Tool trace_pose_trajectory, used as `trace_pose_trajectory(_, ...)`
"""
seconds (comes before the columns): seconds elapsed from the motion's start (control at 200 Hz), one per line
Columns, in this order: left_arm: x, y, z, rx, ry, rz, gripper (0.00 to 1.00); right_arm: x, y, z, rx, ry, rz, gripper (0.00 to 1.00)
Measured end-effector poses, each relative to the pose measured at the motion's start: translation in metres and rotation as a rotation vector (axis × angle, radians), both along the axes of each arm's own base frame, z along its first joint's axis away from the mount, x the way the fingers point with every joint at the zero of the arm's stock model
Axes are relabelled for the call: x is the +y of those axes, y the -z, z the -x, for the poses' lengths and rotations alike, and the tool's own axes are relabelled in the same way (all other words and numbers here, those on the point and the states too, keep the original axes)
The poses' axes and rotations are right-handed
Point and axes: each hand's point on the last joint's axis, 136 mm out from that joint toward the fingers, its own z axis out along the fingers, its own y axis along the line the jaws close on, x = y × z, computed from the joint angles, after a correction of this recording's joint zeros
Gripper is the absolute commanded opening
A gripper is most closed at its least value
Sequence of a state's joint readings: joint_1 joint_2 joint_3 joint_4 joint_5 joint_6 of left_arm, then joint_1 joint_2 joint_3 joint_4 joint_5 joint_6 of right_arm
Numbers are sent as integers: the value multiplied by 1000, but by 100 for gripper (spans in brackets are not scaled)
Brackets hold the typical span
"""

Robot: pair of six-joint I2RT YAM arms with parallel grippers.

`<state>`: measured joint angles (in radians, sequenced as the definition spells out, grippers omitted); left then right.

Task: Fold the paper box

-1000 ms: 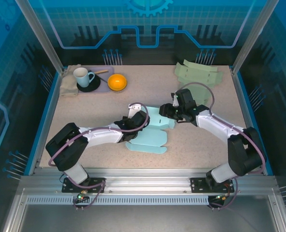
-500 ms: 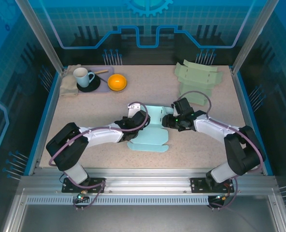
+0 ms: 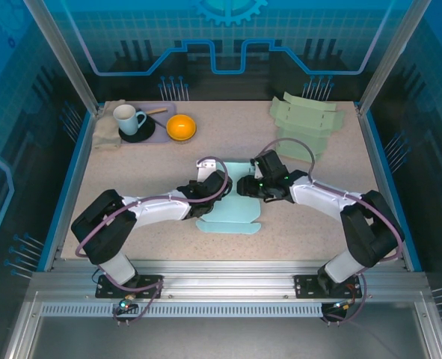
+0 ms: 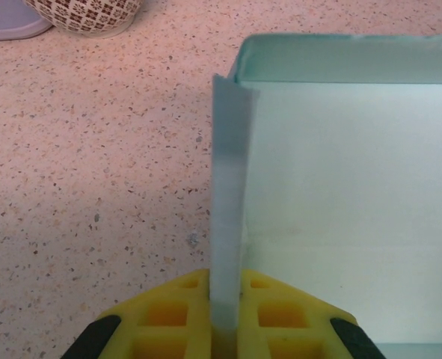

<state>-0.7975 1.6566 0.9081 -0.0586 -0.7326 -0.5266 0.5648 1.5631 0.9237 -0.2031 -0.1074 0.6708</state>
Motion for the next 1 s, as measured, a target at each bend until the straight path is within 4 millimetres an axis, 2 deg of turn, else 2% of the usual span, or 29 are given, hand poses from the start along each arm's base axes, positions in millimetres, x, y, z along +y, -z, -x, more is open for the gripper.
trace_pose_trajectory(0.085, 0, 1, 1, 5, 2, -1, 0, 6, -2, -3, -12, -11, -3, 45)
trace_pose_trajectory(0.25, 1, 3, 2, 18, 5, -9, 0, 6, 9, -2, 11, -16, 14, 45)
trace_pose_trajectory(0.355, 1, 4, 3, 21, 8, -7, 0, 2, 4, -1, -13, -33, 39, 46)
trace_pose_trajectory(0.455, -1, 4, 2, 21, 12, 1, 0, -7, -10, 2, -57, -70, 72, 47)
trace_pose_trajectory(0.555, -1, 4, 1, 26, 16, 11, 0, -29, -33, -2, -133, -80, 120, 48)
trace_pose_trajectory(0.69, 1, 6, -2, 27, 26, 33, 0, -81, -68, -12, -249, -5, 195, 50)
trace_pose_trajectory(0.76, 4, 7, -3, 31, 36, 42, 0, -109, -77, -14, -295, 50, 235, 51)
trace_pose_trajectory(0.82, 5, 7, -3, 34, 50, 52, 0, -131, -71, -11, -293, 96, 278, 51)
trace_pose_trajectory(0.895, 3, 5, -4, 28, 73, 81, 0, -152, -48, -5, -240, 130, 332, 50)
trace_pose_trajectory(1.0, -3, 0, -4, 15, 116, 127, 0, -160, -13, 5, -148, 117, 366, 50)
